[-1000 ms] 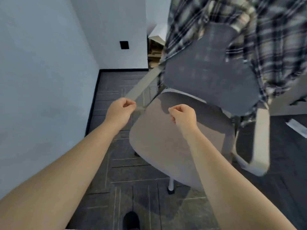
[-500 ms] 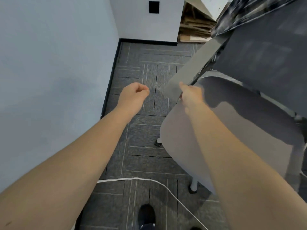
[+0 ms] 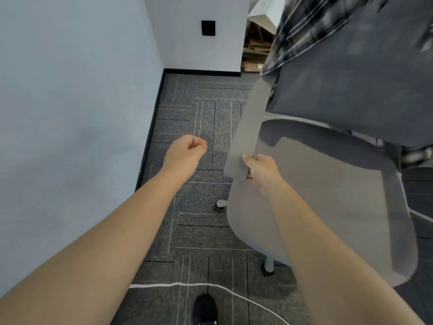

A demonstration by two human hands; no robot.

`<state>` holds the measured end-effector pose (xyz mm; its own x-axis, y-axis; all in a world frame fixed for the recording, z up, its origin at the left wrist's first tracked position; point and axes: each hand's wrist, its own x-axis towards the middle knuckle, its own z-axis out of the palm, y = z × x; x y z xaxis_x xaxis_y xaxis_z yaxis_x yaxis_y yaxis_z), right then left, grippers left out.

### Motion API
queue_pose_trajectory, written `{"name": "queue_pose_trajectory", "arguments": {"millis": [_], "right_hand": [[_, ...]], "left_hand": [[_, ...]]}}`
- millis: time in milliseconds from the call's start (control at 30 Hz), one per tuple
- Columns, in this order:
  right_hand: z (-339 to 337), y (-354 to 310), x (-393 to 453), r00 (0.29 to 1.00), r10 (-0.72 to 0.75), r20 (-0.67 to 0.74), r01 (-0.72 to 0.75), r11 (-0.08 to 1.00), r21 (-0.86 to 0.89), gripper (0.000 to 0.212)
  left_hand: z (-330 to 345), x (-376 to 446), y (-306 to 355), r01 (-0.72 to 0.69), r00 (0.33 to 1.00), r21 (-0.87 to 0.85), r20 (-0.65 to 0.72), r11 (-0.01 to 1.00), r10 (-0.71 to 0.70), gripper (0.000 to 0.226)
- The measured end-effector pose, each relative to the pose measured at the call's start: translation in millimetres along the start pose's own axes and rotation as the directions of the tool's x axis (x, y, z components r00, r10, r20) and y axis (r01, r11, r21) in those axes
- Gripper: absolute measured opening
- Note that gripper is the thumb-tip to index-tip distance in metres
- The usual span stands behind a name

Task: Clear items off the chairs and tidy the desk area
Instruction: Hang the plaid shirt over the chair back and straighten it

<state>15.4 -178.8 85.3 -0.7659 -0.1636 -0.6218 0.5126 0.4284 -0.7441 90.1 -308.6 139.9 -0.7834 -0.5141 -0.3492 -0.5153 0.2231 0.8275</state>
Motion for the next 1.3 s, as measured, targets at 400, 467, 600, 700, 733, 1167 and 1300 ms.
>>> {"name": "queue_pose_trajectory", "arguments": {"millis": [400, 467, 600, 700, 733, 1167, 1300], "right_hand": [[-66.5, 70.3, -88.2, 0.999, 0.025, -0.020, -0.028, 0.985, -0.168, 0.023], [-77.6, 77.2, -99.0, 0.997, -0.001, -0.076, -0.014, 0.980, -0.198, 0.025], [-93.2, 69.2, -124.0, 0.979, -0.130, -0.158, 0.096, 0.974, -0.207, 0.022], [-99.3, 50.4, -146.0, 0.965, -0.218, -0.147, 0.186, 0.962, -0.202, 0.024], [-101.4, 42.9, -153.8, 0.961, -0.238, -0.144, 0.206, 0.957, -0.205, 0.025], [-95.0, -95.3, -231.0, 0.865, -0.493, -0.086, 0.477, 0.864, -0.162, 0.036], [-78.7, -122.3, -221.0, 0.853, -0.508, -0.122, 0.495, 0.860, -0.124, 0.014]], "left_hand": [[41.2, -96.7, -8.0, -0.023, 1.000, -0.040, 0.020, 0.999, 0.024, 0.010], [48.4, -112.9, -7.6, -0.030, 0.999, -0.039, 0.015, 0.999, 0.031, 0.013], [52.4, -142.0, -0.5, -0.055, 0.999, -0.049, -0.007, 0.997, 0.054, 0.014], [43.7, -161.0, 10.7, -0.084, 0.996, -0.054, -0.037, 0.995, 0.082, 0.009], [38.8, -166.9, 15.8, -0.097, 0.994, -0.056, -0.051, 0.994, 0.094, 0.009], [-52.2, -186.4, 112.0, -0.272, 0.946, -0.109, -0.209, 0.956, 0.246, 0.013], [-73.5, -161.6, 124.9, -0.287, 0.947, -0.115, -0.186, 0.951, 0.263, 0.011]]}}
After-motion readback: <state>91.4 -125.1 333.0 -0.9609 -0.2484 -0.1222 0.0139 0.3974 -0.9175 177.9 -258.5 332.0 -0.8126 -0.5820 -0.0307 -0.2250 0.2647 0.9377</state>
